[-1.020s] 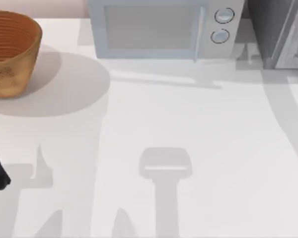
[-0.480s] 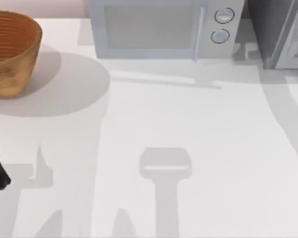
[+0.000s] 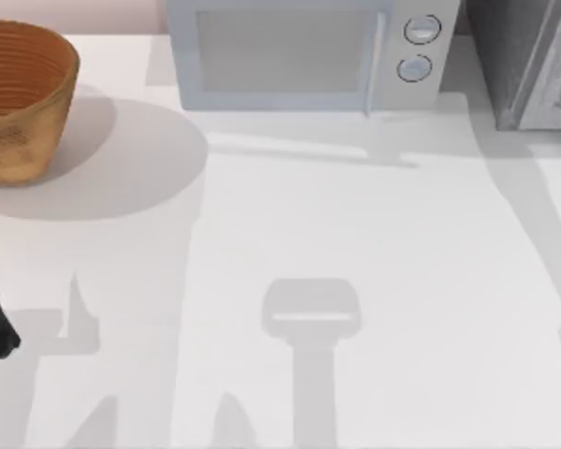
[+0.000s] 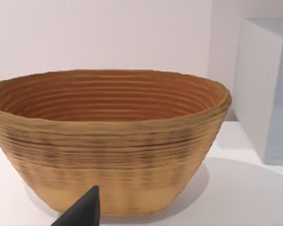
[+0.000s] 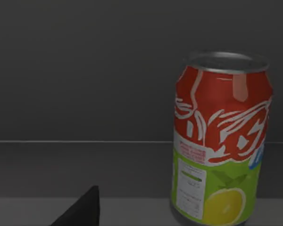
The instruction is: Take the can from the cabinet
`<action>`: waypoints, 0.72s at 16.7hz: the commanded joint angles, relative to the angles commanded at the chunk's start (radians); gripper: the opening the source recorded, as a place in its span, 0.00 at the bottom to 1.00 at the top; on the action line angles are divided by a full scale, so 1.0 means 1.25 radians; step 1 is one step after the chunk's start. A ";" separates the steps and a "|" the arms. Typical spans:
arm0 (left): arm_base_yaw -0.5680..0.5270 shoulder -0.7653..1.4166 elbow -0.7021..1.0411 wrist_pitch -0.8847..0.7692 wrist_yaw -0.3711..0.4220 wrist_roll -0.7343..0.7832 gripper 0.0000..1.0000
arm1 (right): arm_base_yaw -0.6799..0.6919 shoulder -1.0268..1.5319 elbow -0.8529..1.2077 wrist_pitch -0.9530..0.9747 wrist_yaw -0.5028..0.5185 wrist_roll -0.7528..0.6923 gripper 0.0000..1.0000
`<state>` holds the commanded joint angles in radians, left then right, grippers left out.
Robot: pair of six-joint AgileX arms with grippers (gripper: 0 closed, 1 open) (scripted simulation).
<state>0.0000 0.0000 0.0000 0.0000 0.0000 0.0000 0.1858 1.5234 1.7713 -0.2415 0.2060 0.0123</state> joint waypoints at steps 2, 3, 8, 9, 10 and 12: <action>0.000 0.000 0.000 0.000 0.000 0.000 1.00 | 0.000 0.001 0.000 0.001 0.000 0.000 1.00; 0.000 0.000 0.000 0.000 0.000 0.000 1.00 | -0.002 -0.001 -0.004 -0.001 0.000 0.000 1.00; 0.000 0.000 0.000 0.000 0.000 0.000 1.00 | -0.010 0.067 0.074 -0.006 -0.009 0.000 1.00; 0.000 0.000 0.000 0.000 0.000 0.000 1.00 | -0.013 0.092 0.101 -0.008 -0.012 0.000 1.00; 0.000 0.000 0.000 0.000 0.000 0.000 1.00 | -0.017 0.116 0.127 -0.011 -0.015 0.000 1.00; 0.000 0.000 0.000 0.000 0.000 0.000 1.00 | -0.023 0.159 0.174 -0.014 -0.020 0.000 1.00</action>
<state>0.0000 0.0000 0.0000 0.0000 0.0000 0.0000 0.1571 1.7227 1.9891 -0.2593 0.1805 0.0123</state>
